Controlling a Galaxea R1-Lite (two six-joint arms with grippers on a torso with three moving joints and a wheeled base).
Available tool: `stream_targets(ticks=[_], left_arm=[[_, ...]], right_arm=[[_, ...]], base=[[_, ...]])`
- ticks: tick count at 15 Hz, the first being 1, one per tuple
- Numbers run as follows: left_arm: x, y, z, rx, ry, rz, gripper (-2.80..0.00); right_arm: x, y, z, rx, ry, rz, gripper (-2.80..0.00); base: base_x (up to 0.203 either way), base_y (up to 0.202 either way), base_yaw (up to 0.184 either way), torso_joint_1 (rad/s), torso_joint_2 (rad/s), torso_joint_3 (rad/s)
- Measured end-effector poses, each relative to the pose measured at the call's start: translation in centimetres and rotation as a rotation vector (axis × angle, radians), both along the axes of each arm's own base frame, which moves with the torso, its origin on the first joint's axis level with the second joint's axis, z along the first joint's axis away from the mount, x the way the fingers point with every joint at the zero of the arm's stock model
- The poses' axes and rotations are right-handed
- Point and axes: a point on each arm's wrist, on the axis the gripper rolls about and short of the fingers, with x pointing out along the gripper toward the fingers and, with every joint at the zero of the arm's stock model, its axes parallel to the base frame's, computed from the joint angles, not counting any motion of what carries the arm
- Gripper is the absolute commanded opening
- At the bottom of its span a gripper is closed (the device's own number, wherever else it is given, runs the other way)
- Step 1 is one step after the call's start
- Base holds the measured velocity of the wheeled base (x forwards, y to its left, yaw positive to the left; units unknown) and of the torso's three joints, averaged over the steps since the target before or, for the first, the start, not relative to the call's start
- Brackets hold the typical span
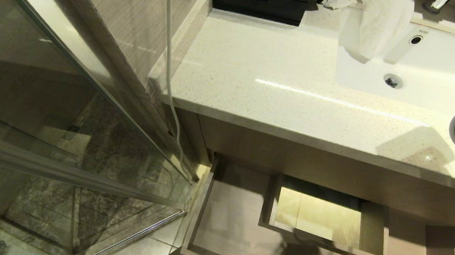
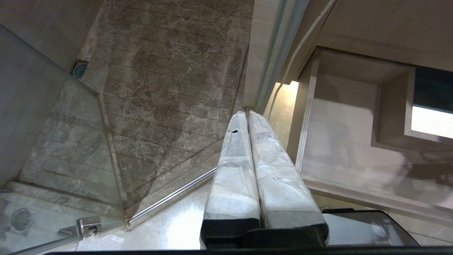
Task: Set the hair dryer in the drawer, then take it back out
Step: Place it on the countertop
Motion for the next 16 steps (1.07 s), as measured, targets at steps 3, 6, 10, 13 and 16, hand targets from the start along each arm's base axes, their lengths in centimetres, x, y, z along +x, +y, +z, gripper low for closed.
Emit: stream_targets(ticks=[3, 6, 10, 13, 16], left_arm=[[0.0, 0.0, 0.0, 0.000, 0.000, 0.000, -2.80], [0.0, 0.0, 0.0, 0.000, 0.000, 0.000, -2.80], [0.0, 0.0, 0.0, 0.000, 0.000, 0.000, -2.80], [0.0, 0.0, 0.0, 0.000, 0.000, 0.000, -2.80], [0.0, 0.0, 0.0, 0.000, 0.000, 0.000, -2.80]], right_arm=[[1.8, -0.4, 1.2, 0.022, 0.001, 0.095, -2.80], [4.4, -0.5, 2.6, 0.023, -0.001, 0.229, -2.80], [8.2, -0.2, 5.0, 0.028, 0.036, 0.337, -2.80], [11.1, 0.2, 5.9, 0.019, 0.080, 0.398, -2.80], [13.4, 1.2, 6.2, 0.008, 0.124, 0.473, -2.80]], base=[[0.000, 0.000, 0.000, 0.000, 0.00, 0.000], [0.000, 0.000, 0.000, 0.000, 0.00, 0.000], [0.000, 0.000, 0.000, 0.000, 0.00, 0.000], [0.000, 0.000, 0.000, 0.000, 0.00, 0.000], [0.000, 0.000, 0.000, 0.000, 0.00, 0.000]])
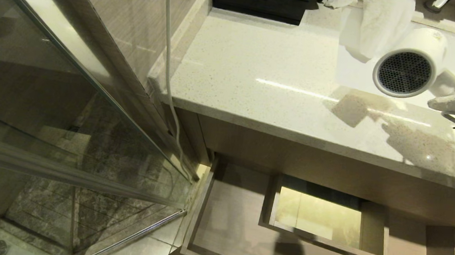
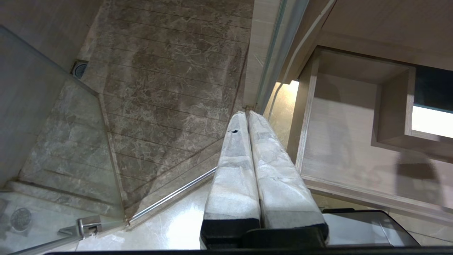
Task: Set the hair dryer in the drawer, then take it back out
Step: Place it on the countertop
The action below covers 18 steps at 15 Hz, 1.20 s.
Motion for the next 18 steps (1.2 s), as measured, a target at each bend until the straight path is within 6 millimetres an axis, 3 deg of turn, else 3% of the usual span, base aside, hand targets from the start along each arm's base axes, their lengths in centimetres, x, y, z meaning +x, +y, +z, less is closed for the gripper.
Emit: stream_targets(ticks=[6, 14, 18], left_arm=[[0.0, 0.0, 0.0, 0.000, 0.000, 0.000, -2.80], [0.0, 0.0, 0.0, 0.000, 0.000, 0.000, -2.80], [0.0, 0.0, 0.0, 0.000, 0.000, 0.000, -2.80]], right_arm=[[4.0, 2.7, -0.5, 0.002, 0.041, 0.132, -2.80], [6.8, 4.4, -2.0, -0.007, 0.065, 0.177, -2.80], [7.2, 4.6, -2.2, -0.024, 0.055, 0.194, -2.80]], base=[[0.000, 0.000, 0.000, 0.000, 0.00, 0.000], [0.000, 0.000, 0.000, 0.000, 0.00, 0.000], [0.000, 0.000, 0.000, 0.000, 0.00, 0.000]])
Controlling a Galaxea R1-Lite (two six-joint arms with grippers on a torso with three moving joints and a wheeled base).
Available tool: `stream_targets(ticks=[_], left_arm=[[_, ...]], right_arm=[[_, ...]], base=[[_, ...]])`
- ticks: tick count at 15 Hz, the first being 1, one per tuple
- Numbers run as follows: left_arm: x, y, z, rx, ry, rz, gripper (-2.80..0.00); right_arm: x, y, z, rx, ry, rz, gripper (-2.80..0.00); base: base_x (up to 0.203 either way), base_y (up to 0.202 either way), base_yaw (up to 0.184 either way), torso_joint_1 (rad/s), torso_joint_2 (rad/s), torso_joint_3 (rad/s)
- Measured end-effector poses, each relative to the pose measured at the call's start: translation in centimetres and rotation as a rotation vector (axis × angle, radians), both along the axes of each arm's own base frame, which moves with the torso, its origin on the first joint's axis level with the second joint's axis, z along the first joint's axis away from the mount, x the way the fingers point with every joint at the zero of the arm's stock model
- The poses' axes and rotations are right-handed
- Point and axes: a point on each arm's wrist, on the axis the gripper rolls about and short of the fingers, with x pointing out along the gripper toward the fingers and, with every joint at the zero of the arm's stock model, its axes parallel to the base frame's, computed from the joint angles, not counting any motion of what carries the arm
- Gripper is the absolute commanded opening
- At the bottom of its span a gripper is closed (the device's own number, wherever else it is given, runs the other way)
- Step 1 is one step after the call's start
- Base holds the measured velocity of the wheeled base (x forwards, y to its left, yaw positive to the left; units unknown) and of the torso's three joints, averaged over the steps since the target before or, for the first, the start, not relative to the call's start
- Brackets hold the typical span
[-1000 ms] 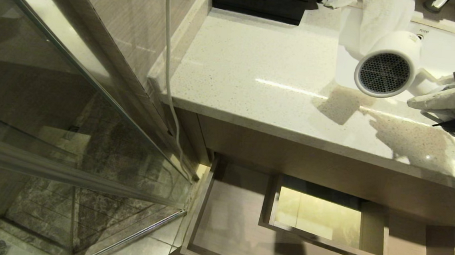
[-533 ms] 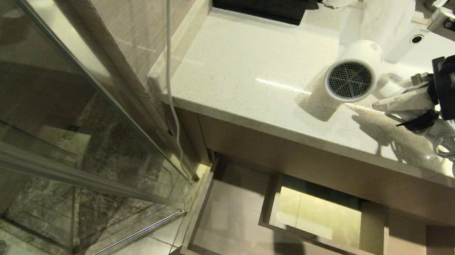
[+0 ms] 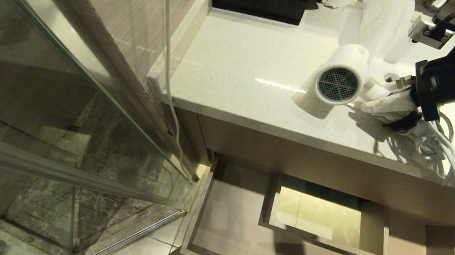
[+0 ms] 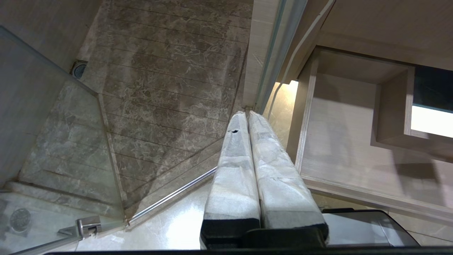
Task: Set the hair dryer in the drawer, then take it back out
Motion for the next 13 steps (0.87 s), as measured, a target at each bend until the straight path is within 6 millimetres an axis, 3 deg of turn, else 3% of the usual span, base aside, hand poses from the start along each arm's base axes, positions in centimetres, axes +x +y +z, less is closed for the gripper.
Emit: stream_targets(ticks=[13], left_arm=[[0.00, 0.00, -0.01, 0.000, 0.000, 0.000, -2.80]], right_arm=[[-0.01, 0.03, -0.16, -0.026, -0.018, 0.033, -2.80]], base=[[0.000, 0.000, 0.000, 0.000, 0.00, 0.000]])
